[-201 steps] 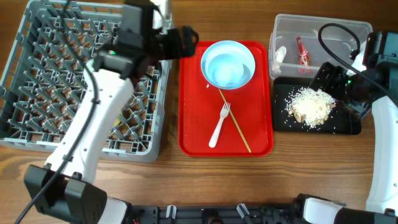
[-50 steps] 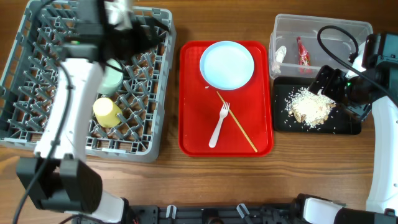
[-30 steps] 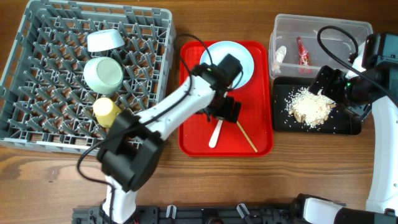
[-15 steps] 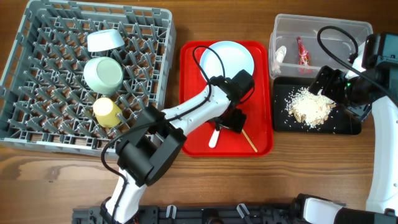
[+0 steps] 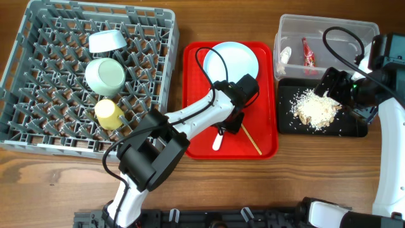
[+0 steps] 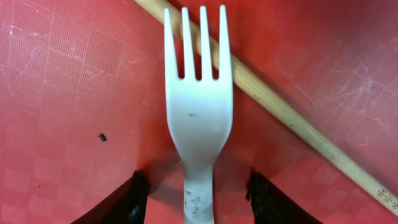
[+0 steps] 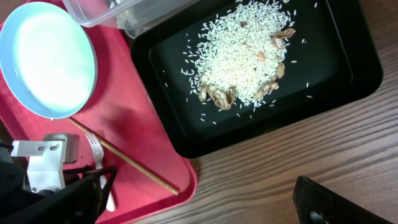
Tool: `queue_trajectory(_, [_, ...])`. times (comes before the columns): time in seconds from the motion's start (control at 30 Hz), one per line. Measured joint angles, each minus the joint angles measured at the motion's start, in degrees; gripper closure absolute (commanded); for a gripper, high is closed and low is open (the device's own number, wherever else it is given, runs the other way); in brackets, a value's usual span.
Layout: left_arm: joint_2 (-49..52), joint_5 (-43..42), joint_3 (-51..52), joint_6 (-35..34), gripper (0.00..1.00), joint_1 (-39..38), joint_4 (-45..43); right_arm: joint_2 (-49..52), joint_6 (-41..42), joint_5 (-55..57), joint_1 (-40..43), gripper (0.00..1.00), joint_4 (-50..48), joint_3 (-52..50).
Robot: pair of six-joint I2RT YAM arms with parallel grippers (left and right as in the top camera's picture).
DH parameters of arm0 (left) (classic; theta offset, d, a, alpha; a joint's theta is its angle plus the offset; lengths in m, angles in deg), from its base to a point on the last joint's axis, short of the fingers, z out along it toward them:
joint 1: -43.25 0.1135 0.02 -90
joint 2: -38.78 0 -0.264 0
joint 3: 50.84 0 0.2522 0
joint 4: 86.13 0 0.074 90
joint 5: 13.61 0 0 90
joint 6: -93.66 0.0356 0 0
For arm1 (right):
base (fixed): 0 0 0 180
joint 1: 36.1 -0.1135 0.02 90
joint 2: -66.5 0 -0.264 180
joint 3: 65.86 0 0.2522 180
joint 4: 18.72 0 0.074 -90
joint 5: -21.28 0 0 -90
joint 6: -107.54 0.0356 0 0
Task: Sort waste into correct bins and load items into the dishwasher rack
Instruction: 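Reach the left gripper to the white fork and grasp it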
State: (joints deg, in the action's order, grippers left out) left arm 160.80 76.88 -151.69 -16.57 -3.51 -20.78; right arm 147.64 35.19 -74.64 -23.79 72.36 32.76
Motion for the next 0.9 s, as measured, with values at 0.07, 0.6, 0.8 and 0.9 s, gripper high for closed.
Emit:
queue_trajectory(0.07, [0.00, 0.33, 0.00, 0.02, 0.57, -0.02, -0.02, 0.00, 0.00, 0.00, 0.00, 0.00, 0.00, 0.02])
queue_trajectory(0.6, [0.00, -0.09, 0.00, -0.02, 0.80, -0.68, -0.46, 0.00, -0.17, 0.00, 0.00, 0.00, 0.02, 0.02])
queue_trajectory(0.8, [0.00, -0.37, 0.00, -0.02, 0.84, -0.72, -0.50, 0.00, -0.20, 0.02, 0.00, 0.00, 0.02, 0.02])
queue_trajectory(0.9, [0.00, -0.39, 0.00, -0.02, 0.89, -0.79, -0.50, 0.00, -0.20, 0.02, 0.00, 0.00, 0.02, 0.02])
